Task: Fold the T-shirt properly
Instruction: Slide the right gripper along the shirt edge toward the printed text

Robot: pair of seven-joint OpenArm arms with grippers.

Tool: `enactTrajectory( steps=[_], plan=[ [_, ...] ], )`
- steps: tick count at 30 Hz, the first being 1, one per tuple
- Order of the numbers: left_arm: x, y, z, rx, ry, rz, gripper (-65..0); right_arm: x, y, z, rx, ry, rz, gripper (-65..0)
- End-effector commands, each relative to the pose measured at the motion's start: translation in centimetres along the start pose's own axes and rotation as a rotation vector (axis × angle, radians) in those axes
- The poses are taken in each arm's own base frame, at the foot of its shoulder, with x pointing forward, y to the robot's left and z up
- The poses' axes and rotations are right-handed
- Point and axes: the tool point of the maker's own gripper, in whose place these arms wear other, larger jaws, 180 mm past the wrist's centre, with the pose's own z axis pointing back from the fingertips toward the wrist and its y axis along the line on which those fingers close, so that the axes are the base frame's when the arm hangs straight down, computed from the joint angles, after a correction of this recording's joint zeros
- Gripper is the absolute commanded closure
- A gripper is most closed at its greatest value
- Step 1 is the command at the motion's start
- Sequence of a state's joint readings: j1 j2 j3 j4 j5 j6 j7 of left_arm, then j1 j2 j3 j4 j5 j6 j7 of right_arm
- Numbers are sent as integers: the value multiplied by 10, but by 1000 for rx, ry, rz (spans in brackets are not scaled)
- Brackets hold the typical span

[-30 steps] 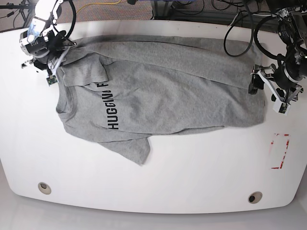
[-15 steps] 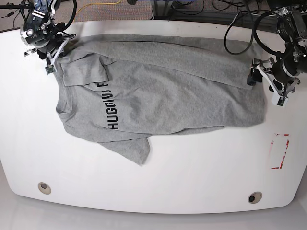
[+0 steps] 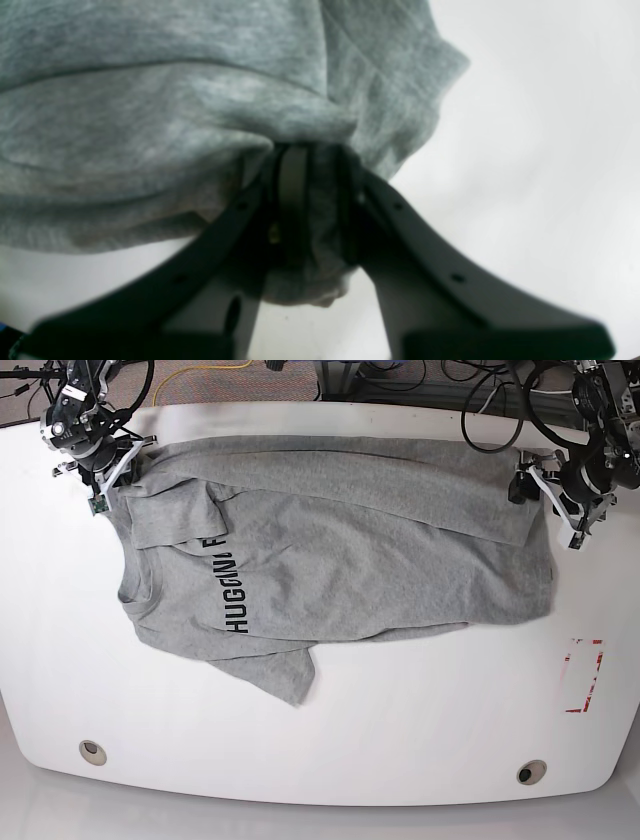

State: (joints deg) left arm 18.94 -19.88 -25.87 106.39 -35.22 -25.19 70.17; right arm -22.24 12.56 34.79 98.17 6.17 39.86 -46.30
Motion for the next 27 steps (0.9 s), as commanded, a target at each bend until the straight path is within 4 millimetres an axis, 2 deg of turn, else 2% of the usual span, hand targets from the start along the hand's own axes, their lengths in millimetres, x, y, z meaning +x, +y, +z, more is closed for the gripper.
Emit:
enactTrajectory(
  steps=[1,13,20,27],
  plan=[
    [-1,8,0,8,-1,11,-485,-15,-6,2,-19,75,24,-105],
    [-33,23,-24,-11,22,126,-485,-15,-10,3,-28,77,34,-105],
    [-57,47,-27,65,117,120,-485,-14,-14,4,-35,78,40,-103],
    [-65,57,-25,113,161,42,-485,-12,-32,14,-81,71,42,-103]
  ],
)
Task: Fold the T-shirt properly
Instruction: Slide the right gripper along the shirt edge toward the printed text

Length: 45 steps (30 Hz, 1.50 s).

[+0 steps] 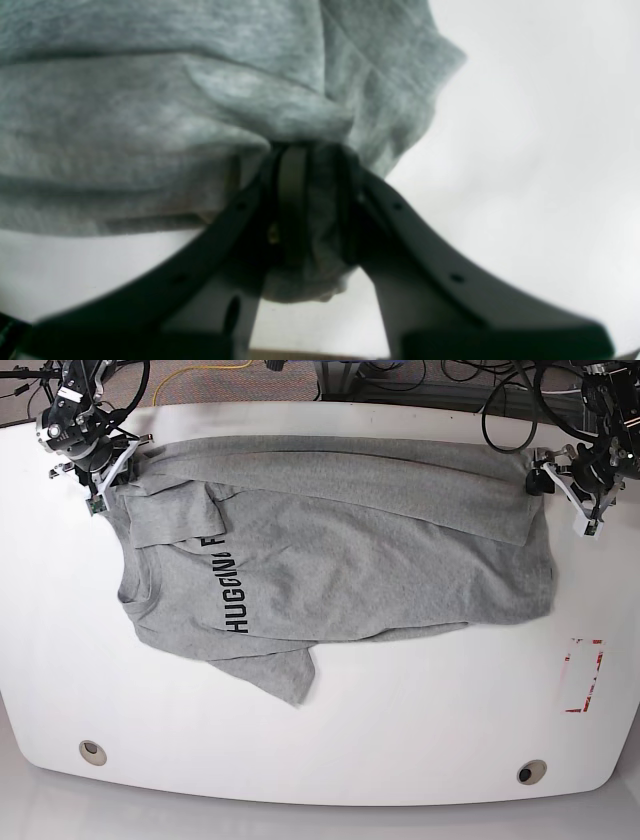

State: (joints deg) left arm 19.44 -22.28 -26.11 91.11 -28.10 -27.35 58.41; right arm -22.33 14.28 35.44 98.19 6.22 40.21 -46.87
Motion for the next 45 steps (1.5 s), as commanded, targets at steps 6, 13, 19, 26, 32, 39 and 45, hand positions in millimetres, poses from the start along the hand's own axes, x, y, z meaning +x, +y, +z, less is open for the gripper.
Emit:
enactTrajectory(
  steps=[6,13,19,26,32,39,45],
  plan=[
    [-19,8,4,30,102,-137,-485,4,-20,22,-84,18,69,-108],
    [13,-2,22,50,11,-233,-485,33,-2,39,-96,-45,134,-111],
    [30,-8,35,71,-22,-285,-485,52,22,44,-65,-67,206,-195],
    [74,-15,55,116,-123,-345,-485,82,24,41,-66,-135,213,-382],
    [95,-18,66,135,-180,-368,-485,111,22,42,-83,-206,192,-471],
    [115,-6,78,183,-230,-350,-485,148,10,38,-97,-281,161,-506],
    [130,8,89,223,-281,-308,-485,181,3,22,-68,-326,113,-506]
  ],
)
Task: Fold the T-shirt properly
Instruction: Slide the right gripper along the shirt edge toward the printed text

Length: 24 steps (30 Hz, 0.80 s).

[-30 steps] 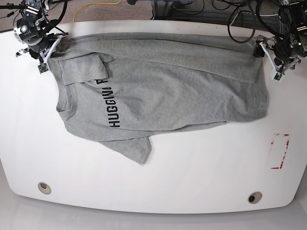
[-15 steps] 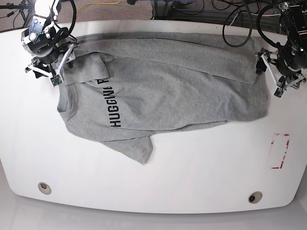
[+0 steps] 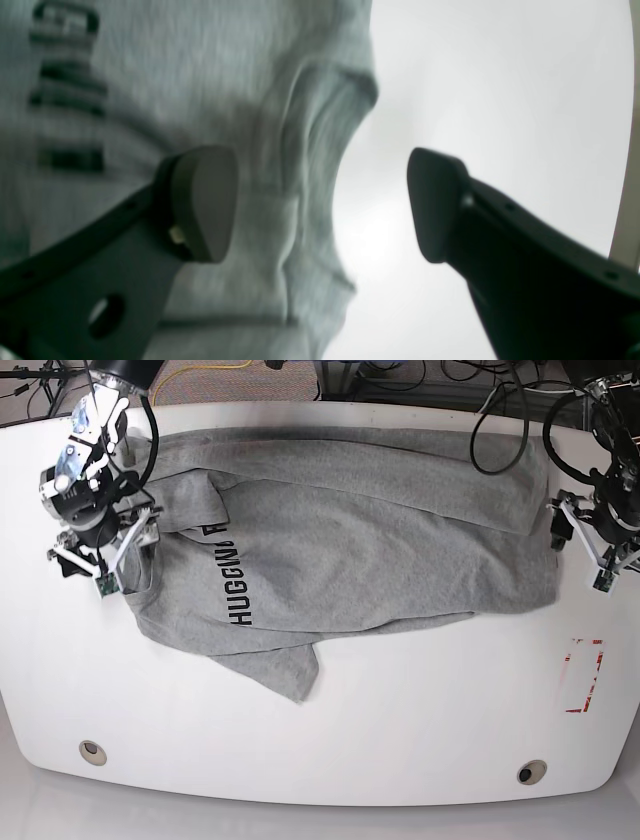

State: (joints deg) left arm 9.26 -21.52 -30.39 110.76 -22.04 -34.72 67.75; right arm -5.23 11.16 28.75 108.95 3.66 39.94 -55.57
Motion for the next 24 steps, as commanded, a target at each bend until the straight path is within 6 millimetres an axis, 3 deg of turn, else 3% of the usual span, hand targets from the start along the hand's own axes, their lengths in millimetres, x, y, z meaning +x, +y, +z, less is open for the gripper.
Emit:
enactTrajectory(
  steps=[1,14,24],
  plan=[
    [17,11,6,30,-51,-8,-485,34,-9,-16,16,-74,-19,-506],
    [28,15,7,41,-80,-3,-485,83,-34,-93,143,-164,-188,-504],
    [18,13,7,34,-57,-2,-485,93,-45,-130,212,-217,-267,-504]
  ],
)
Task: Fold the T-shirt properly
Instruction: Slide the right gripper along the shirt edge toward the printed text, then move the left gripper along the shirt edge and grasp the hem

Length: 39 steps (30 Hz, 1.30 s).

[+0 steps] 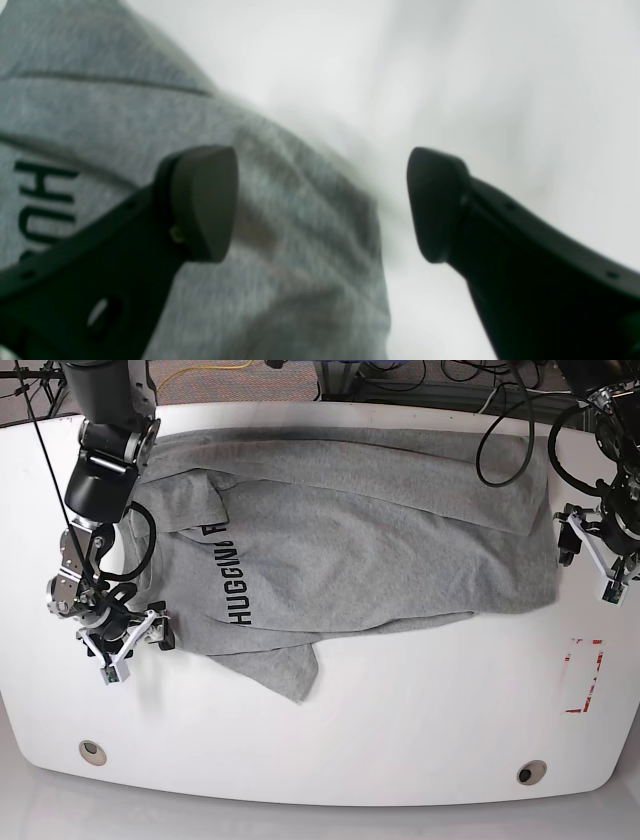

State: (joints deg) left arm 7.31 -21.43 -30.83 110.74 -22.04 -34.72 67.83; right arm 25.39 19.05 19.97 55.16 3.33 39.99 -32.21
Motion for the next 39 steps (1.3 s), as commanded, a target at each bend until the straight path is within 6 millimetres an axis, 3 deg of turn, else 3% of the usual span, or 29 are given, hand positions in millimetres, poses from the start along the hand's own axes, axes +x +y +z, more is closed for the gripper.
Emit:
enactTrajectory(
  steps=[1,11,16,22,25,30,33,39],
  plan=[
    [4,7,6,19,-23,-9,-485,23,-15,-2,0,-79,-38,-504],
    [3,5,5,18,-27,14,-485,-9,-3,-11,30,-37,-82,-503],
    [5,7,5,21,-34,15,-485,-16,21,-16,59,-40,-69,-503],
    [18,12,5,31,-68,25,-485,-25,24,-14,59,-31,-61,-487],
    [24,13,-4,17,-80,66,-488,-26,24,-13,59,-29,-62,-387],
    [23,35,-28,51,-39,213,-490,-26,24,-13,59,-29,-62,-116],
    [27,45,-47,61,-30,340,-492,-26,23,-13,56,-29,-60,0],
    [29,51,-84,46,-23,529,-493,-27,23,-13,56,-29,-60,-22]
  ],
)
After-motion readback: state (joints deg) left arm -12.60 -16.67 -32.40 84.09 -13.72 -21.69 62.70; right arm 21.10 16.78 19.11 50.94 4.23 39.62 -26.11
